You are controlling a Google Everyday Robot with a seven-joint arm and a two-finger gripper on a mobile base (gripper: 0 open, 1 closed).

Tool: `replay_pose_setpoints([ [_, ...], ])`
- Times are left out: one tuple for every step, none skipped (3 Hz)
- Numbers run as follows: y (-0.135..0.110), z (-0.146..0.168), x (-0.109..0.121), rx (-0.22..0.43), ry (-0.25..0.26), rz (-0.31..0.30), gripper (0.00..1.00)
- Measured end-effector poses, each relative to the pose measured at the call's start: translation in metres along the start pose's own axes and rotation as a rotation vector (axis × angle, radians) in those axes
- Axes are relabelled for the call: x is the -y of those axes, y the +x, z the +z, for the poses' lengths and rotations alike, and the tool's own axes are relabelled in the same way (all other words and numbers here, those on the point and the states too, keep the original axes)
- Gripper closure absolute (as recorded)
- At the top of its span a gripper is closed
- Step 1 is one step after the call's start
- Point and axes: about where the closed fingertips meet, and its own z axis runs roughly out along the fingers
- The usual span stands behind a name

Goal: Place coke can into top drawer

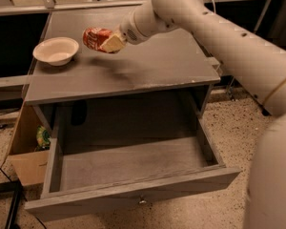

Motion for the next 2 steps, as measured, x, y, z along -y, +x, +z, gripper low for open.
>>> replay_pose_setpoints([
  [0.009, -0.038, -0.023, -0.002, 0.017, 0.010, 1.00],
  [0.012, -0.086, -0.040, 0.003, 0.125, 0.048, 1.00],
])
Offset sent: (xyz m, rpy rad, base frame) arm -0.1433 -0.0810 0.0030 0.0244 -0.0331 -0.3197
